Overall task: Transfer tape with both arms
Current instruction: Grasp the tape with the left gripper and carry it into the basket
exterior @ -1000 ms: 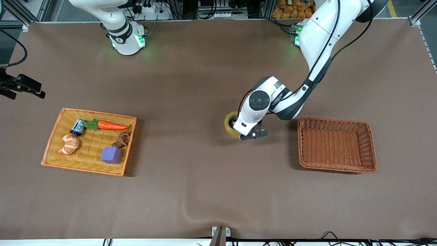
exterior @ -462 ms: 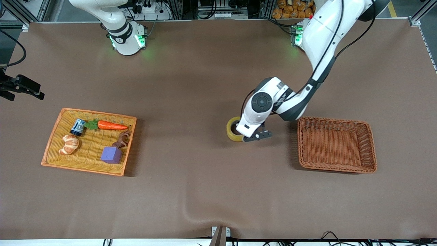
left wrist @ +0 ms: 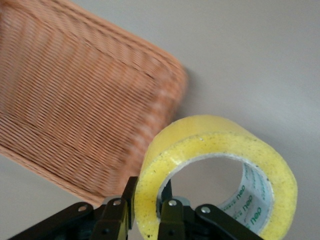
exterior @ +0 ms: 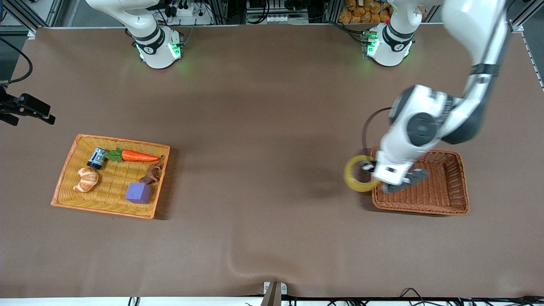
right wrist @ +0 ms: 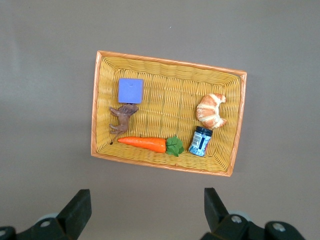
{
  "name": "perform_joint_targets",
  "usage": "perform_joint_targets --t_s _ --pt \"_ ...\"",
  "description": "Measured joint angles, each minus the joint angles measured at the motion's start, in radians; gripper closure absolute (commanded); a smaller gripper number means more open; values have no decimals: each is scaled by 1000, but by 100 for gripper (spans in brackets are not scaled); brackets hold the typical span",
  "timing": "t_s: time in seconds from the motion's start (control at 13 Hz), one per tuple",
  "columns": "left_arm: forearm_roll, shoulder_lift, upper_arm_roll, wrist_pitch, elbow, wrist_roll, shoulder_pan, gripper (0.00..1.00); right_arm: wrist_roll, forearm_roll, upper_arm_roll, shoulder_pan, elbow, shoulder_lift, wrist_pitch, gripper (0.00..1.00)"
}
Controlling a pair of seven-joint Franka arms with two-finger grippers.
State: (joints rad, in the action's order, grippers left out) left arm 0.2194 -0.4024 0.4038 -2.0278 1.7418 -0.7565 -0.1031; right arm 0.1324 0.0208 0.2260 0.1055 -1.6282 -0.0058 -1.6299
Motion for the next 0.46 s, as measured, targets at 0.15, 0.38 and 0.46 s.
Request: perform_joint_targets --t_s 0.15,0.38,0.46 --pt "-5 -7 -1 0 24 156 -119 100 -1 2 -1 1 0 9 -1 0" --pt "-8 -40 -1 -3 59 296 -223 100 -1 2 -2 2 1 17 -2 0" --pt "-8 -60 -1 -9 63 327 -249 93 -1 2 -2 2 2 17 -2 0"
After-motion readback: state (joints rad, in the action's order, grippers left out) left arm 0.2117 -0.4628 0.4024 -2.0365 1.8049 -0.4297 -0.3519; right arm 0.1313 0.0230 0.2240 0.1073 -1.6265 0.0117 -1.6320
